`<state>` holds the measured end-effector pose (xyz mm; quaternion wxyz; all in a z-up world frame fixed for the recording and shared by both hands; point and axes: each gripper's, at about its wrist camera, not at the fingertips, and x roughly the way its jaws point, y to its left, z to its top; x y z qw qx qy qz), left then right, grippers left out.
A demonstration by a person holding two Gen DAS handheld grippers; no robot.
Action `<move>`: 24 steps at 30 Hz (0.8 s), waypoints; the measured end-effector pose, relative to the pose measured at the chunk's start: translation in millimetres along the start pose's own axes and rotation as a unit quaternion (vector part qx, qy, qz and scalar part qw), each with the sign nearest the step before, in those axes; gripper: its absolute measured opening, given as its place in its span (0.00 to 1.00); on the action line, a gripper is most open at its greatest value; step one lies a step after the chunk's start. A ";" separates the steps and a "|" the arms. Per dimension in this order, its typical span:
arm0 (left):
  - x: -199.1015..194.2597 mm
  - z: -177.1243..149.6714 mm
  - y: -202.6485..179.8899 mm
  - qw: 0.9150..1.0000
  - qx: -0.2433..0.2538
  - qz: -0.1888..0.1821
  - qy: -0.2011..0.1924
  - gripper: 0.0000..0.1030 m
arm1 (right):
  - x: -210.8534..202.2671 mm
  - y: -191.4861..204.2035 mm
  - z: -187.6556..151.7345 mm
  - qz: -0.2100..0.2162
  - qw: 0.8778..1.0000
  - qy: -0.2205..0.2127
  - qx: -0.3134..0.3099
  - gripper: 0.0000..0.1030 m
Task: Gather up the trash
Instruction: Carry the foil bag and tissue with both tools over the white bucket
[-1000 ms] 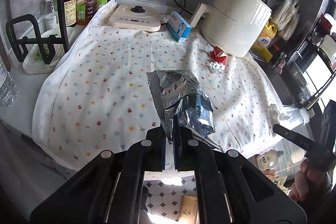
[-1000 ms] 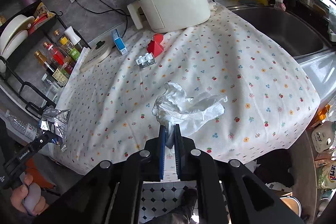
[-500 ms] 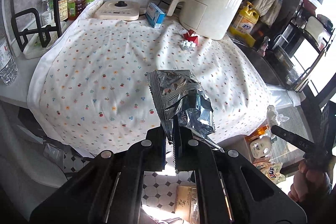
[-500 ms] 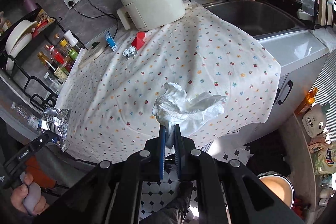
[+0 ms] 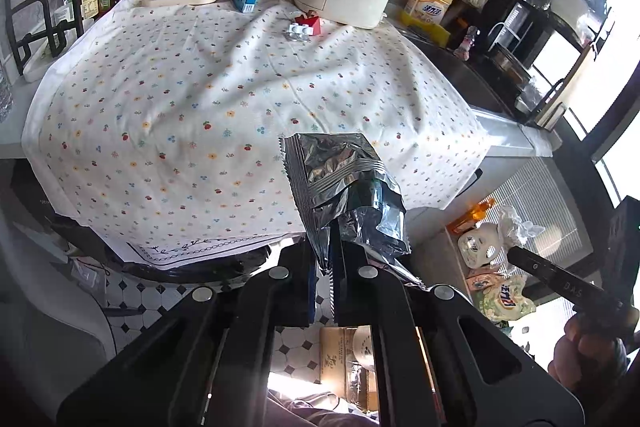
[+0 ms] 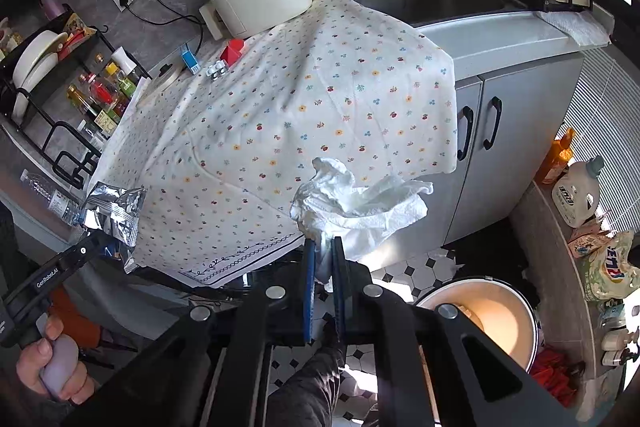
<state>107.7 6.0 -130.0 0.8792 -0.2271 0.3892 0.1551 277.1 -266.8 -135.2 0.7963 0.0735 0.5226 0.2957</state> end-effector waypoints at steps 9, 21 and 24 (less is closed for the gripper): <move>24.6 -46.0 -60.8 0.997 0.046 -0.031 0.046 0.06 | -22.3 -57.3 -57.2 -0.026 0.999 0.022 0.034 0.09; 56.1 -100.6 -128.3 0.985 0.107 -0.080 0.109 0.06 | -40.9 -109.8 -113.8 -0.058 0.995 0.043 0.070 0.12; 62.6 -105.2 -137.9 0.982 0.120 -0.082 0.121 0.06 | -37.9 -120.2 -120.9 -0.058 0.993 0.051 0.085 0.24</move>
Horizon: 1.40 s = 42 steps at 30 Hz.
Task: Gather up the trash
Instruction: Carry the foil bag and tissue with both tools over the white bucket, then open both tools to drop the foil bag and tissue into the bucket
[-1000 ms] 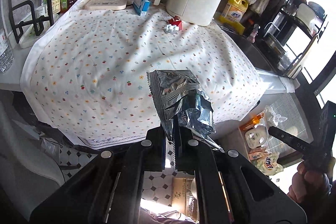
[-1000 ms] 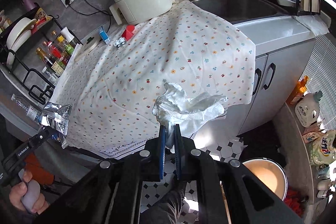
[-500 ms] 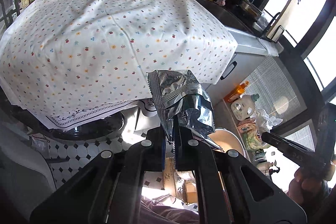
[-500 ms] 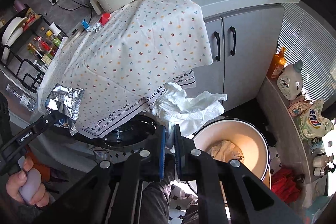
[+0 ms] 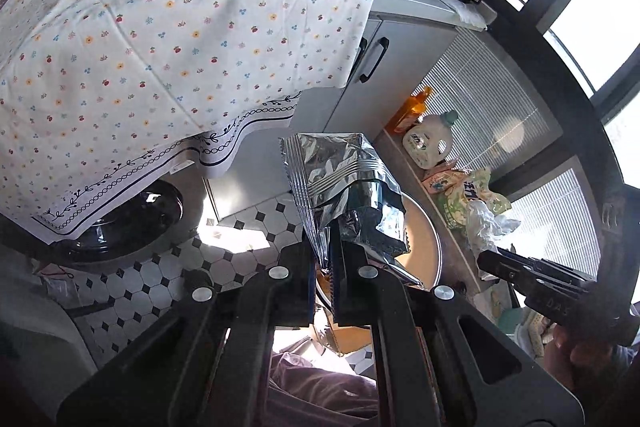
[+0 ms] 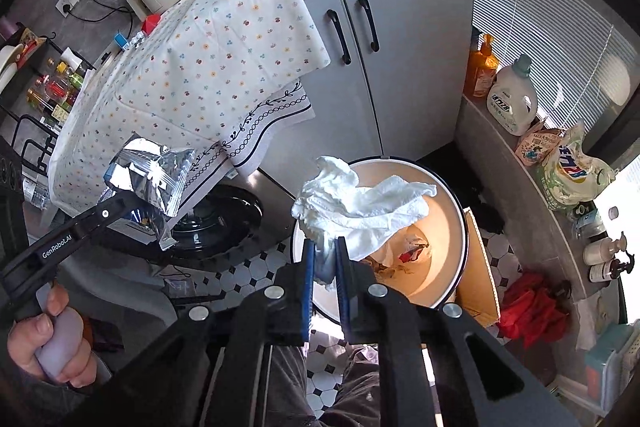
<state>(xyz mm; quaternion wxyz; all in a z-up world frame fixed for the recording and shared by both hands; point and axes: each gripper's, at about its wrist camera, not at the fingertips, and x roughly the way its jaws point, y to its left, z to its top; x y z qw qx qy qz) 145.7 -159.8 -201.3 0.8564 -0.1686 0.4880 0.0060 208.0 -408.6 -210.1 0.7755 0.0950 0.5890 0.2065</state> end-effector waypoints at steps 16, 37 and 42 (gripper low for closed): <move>46.8 -2.2 -54.4 0.996 0.054 -0.050 0.056 0.06 | -39.6 -61.7 -1.7 -0.039 0.996 -0.045 0.072 0.45; 56.1 7.1 -87.4 0.990 0.095 -0.070 0.079 0.57 | -53.0 -98.7 -13.8 -0.054 0.988 -0.063 0.130 0.46; 35.1 23.2 -59.1 0.995 0.074 -0.046 0.049 0.67 | -45.6 -80.4 1.4 -0.044 0.990 -0.072 0.112 0.60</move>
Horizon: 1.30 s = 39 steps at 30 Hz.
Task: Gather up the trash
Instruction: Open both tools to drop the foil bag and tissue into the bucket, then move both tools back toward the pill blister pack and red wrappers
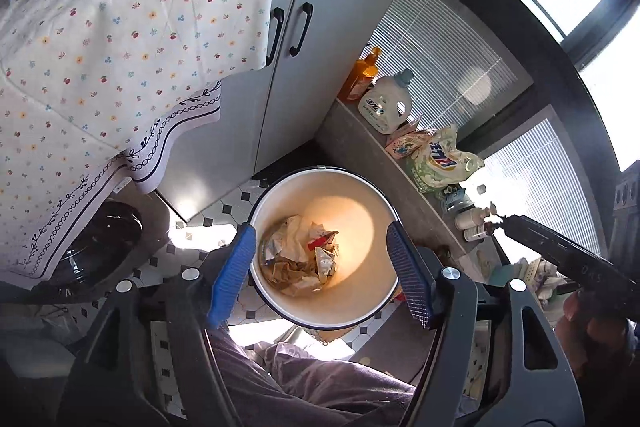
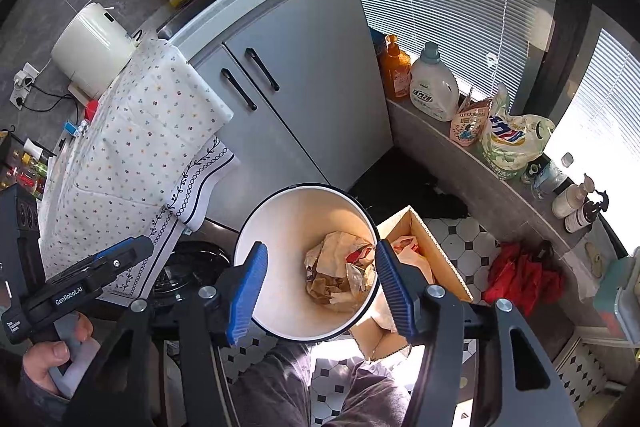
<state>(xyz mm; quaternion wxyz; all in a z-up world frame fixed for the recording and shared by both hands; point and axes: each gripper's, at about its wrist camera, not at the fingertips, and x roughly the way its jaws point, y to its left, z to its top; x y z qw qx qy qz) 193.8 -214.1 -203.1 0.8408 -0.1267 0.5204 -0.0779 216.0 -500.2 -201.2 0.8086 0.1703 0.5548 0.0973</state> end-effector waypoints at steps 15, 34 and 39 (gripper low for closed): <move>-95.1 56.5 131.8 0.987 -0.087 0.077 -0.114 0.85 | 14.3 136.6 72.5 0.044 0.994 -0.044 -0.089 0.89; -128.8 147.5 291.9 0.969 -0.158 0.086 -0.168 0.85 | 61.3 295.6 131.2 0.052 0.987 -0.057 -0.142 0.92; -123.9 176.6 317.6 0.969 -0.154 0.079 -0.175 0.85 | 75.2 316.4 145.4 0.043 0.988 -0.063 -0.134 0.92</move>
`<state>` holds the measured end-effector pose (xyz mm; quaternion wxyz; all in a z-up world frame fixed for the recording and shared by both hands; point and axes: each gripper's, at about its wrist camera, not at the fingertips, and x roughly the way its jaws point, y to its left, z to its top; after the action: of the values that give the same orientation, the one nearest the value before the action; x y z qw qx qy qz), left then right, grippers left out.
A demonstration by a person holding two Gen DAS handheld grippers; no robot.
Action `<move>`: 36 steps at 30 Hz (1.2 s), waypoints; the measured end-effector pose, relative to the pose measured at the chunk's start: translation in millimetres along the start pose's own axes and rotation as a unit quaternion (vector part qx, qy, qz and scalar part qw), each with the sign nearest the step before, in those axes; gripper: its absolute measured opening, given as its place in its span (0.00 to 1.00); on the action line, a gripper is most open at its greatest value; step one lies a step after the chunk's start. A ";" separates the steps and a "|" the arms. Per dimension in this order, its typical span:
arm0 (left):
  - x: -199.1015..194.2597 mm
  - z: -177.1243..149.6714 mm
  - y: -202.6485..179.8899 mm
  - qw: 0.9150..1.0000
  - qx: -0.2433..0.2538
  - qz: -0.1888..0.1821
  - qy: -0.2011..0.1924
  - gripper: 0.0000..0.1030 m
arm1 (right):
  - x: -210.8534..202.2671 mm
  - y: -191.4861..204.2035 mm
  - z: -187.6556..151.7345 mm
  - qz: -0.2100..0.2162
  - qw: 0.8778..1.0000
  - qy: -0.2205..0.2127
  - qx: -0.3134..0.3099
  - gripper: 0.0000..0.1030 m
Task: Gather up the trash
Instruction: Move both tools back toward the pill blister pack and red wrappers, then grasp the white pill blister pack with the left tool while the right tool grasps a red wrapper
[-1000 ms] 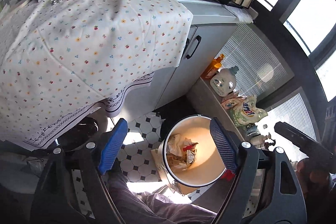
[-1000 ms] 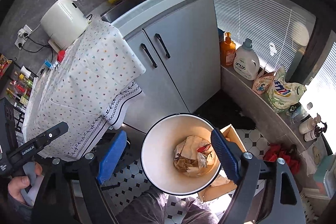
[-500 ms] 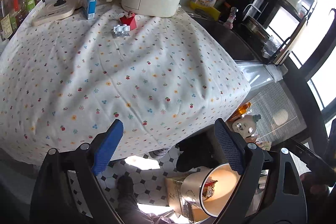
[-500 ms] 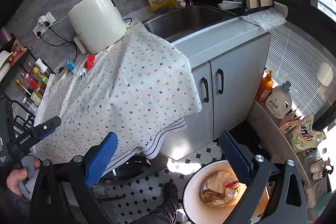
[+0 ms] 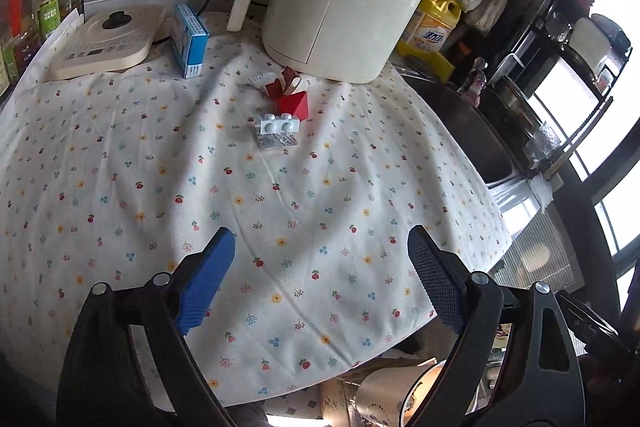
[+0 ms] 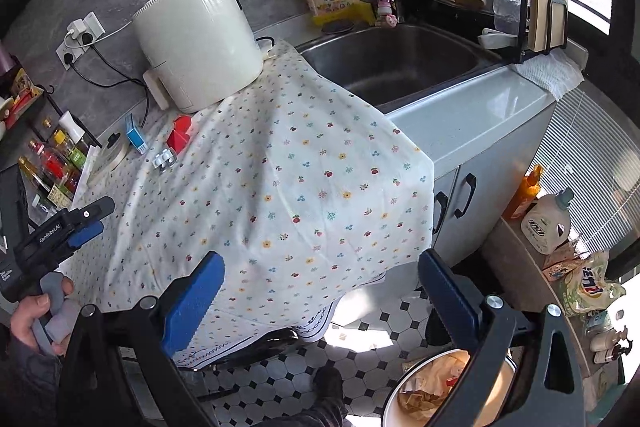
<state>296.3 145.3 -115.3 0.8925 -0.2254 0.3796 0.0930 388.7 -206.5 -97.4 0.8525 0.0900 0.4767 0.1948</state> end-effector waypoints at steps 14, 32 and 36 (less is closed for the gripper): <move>77.7 67.9 16.7 0.999 0.031 0.002 0.020 0.84 | 25.6 11.0 19.2 -0.044 0.997 -0.025 0.059 0.92; 110.9 82.9 55.0 0.999 0.024 0.020 0.031 0.42 | 59.9 47.3 34.0 -0.057 0.997 -0.007 0.047 0.92; 89.8 85.5 83.1 1.000 0.004 0.028 0.014 0.42 | 78.5 73.9 42.3 -0.034 0.999 0.001 0.019 0.92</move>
<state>385.0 258.5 -155.3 0.8850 -0.2124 0.3986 0.1128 443.2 -105.2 -111.0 0.8563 0.0894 0.4838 0.1570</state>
